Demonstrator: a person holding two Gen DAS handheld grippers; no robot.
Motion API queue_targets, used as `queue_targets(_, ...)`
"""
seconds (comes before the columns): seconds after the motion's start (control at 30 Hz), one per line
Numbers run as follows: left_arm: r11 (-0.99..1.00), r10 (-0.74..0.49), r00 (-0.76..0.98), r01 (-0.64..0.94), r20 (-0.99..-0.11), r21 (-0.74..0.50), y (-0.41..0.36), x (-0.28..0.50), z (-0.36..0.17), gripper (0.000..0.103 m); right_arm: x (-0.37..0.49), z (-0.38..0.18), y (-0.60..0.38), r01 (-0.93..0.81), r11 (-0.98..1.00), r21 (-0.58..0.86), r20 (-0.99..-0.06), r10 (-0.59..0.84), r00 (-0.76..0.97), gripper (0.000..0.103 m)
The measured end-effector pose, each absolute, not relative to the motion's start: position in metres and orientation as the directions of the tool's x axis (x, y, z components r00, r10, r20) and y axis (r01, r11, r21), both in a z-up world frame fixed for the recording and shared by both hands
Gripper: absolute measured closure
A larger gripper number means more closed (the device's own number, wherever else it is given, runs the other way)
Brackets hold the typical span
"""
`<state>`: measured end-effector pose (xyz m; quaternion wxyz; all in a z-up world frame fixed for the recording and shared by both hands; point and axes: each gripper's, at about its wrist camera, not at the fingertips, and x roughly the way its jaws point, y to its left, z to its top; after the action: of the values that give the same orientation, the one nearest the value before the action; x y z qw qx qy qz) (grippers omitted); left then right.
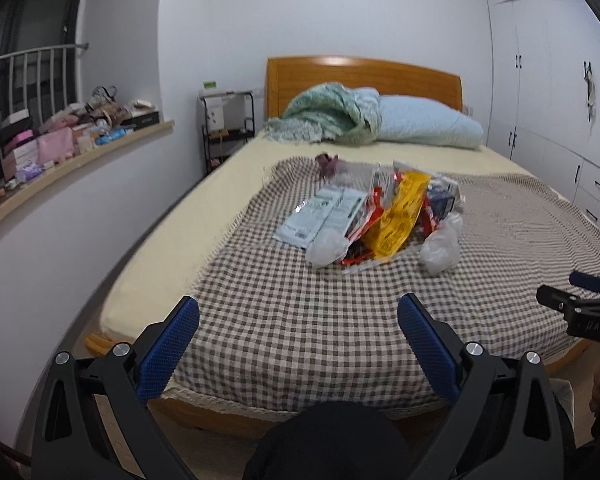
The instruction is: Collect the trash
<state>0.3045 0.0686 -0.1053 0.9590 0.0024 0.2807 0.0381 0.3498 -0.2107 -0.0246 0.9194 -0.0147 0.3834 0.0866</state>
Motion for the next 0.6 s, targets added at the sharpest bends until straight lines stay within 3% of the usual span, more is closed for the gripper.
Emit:
queue_targets(0.17, 1.0, -0.01, 0.806, 0.013, -0.592, 0.001, 0.067, 0.365, -0.129, 0.017, 0.38, -0.03, -0.192, -0.231, 0.971, 0.066, -0.72, 0.207, 0.662, 0.007)
queue_targets(0.3, 0.999, -0.046, 0.776, 0.022, -0.629, -0.046, 0.073, 0.428, -0.145, 0.027, 0.403, -0.04, -0.18, -0.257, 0.965, 0.045, -0.743, 0.204, 0.638, 0.029)
queue_targets(0.43, 0.98, -0.132, 0.733, -0.003, -0.667, -0.198, 0.089, 0.499, -0.16, 0.028, 0.421, -0.05, -0.179, -0.266, 0.962, 0.061, -0.755, 0.219, 0.618, 0.029)
queue_targets(0.6, 0.971, -0.11, 0.65, -0.091, -0.752, -0.221, 0.097, 0.565, -0.194, 0.028, 0.46, -0.066, -0.17, -0.275, 0.96, 0.057, -0.76, 0.22, 0.612, 0.029)
